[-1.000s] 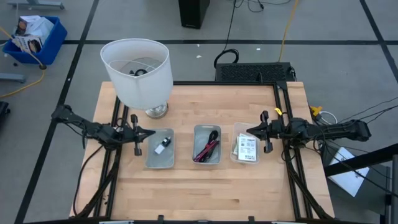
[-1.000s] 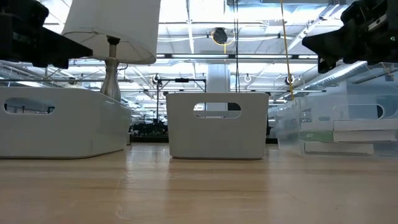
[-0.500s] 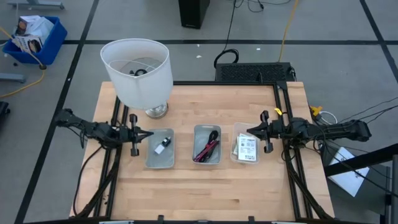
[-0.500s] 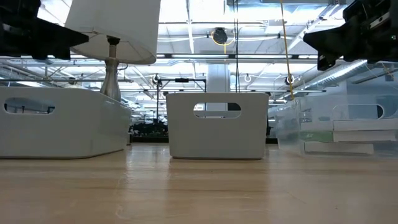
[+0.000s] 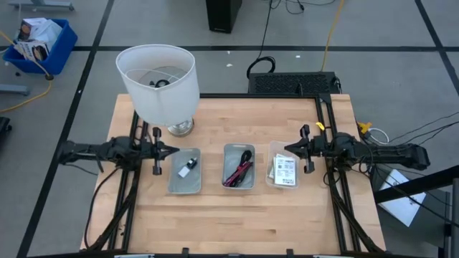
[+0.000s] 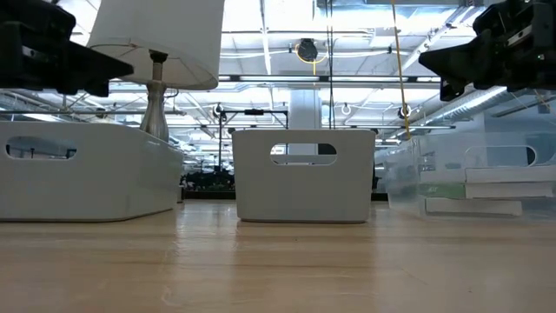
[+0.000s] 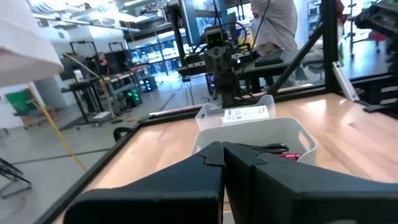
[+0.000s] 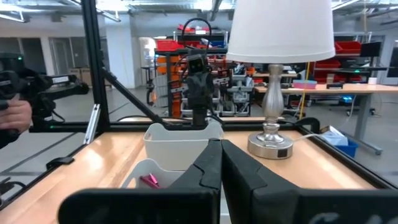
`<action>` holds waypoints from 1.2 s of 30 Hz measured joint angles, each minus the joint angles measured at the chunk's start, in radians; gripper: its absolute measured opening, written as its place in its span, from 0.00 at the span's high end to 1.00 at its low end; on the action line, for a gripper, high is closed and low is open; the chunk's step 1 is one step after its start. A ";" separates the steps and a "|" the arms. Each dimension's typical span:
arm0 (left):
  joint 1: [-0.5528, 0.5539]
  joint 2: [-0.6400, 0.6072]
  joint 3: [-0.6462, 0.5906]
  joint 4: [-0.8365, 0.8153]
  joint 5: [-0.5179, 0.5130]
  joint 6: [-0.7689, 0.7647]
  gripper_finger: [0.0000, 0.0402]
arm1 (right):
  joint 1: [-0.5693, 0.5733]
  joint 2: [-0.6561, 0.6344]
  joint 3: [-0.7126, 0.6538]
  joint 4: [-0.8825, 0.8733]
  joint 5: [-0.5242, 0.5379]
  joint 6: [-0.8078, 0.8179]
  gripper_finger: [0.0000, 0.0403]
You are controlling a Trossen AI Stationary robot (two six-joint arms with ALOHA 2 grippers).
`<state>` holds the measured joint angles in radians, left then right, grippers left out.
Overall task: Pick and place items into bin
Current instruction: Return to Home Position
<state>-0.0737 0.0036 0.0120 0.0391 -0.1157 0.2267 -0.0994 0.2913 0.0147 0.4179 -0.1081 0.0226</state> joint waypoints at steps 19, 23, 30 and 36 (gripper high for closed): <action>0.086 0.055 0.000 -0.027 0.070 -0.134 0.99 | -0.006 0.001 0.000 -0.018 0.108 0.025 1.00; 0.086 0.057 0.000 -0.027 0.068 -0.135 0.99 | -0.006 0.001 0.000 -0.018 0.107 0.025 1.00; 0.086 0.057 0.000 -0.027 0.065 -0.135 0.99 | -0.006 0.001 0.000 -0.018 0.107 0.026 1.00; 0.086 0.057 0.000 -0.027 0.064 -0.135 0.96 | -0.006 0.001 0.000 -0.018 0.107 0.026 0.99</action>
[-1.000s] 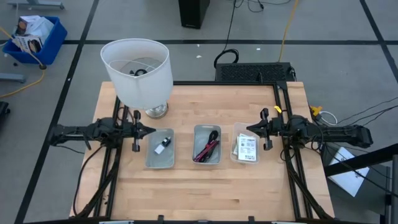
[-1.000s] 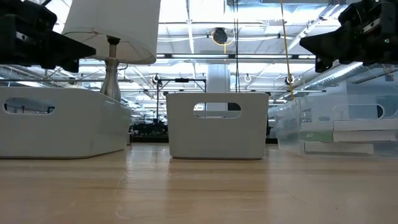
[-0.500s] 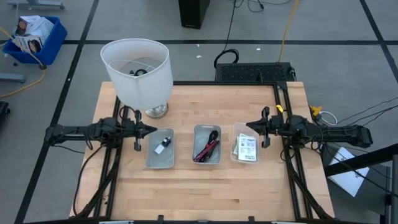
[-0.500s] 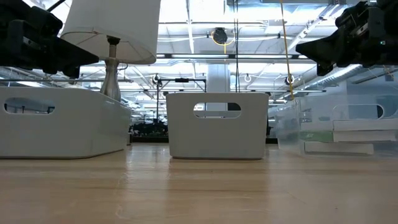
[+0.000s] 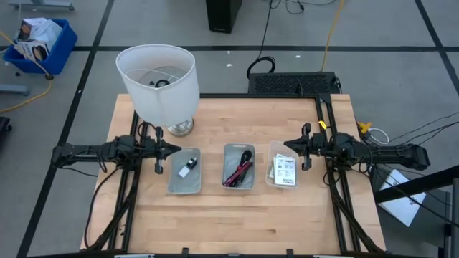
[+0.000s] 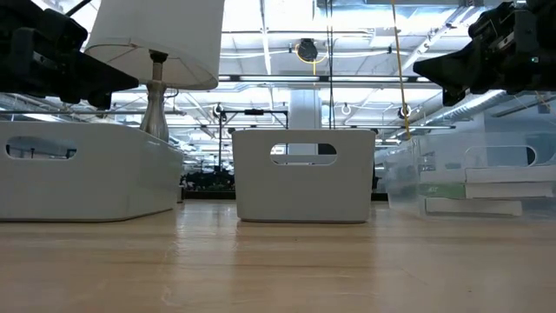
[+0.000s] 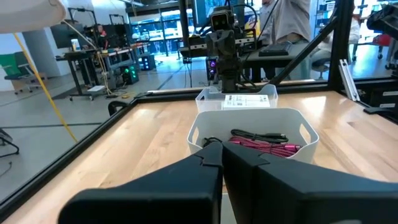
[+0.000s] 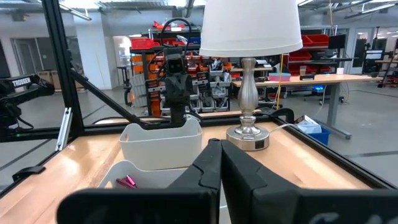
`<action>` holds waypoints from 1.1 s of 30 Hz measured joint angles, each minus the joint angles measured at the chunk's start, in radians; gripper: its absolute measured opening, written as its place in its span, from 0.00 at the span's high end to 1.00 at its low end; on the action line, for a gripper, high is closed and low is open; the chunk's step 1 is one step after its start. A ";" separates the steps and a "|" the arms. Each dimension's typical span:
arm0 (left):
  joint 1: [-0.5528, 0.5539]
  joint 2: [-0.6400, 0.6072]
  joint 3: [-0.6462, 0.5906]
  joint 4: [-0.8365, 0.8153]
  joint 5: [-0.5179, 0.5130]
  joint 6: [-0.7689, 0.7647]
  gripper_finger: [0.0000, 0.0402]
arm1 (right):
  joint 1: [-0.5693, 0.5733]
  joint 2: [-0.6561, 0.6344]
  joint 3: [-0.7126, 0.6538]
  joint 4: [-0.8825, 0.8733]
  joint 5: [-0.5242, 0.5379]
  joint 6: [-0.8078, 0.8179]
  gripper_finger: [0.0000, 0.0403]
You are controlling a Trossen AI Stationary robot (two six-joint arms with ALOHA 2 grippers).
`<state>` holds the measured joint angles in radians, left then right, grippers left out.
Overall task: Pick and place items into bin
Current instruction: Return to Home Position
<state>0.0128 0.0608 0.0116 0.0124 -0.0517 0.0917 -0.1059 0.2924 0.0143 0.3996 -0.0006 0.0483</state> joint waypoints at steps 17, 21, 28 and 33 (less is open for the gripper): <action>0.000 0.000 0.000 0.000 0.000 0.000 0.99 | 0.000 0.000 0.000 0.000 0.000 0.000 0.99; 0.000 0.000 0.000 0.000 0.000 0.000 0.95 | 0.000 0.000 0.000 0.000 0.000 0.000 0.99; 0.000 0.000 0.000 0.000 0.000 0.000 0.87 | 0.000 0.000 0.000 0.000 0.000 0.000 0.99; 0.000 0.000 0.000 0.000 0.000 0.000 0.84 | 0.000 0.000 0.000 0.000 0.000 0.000 0.99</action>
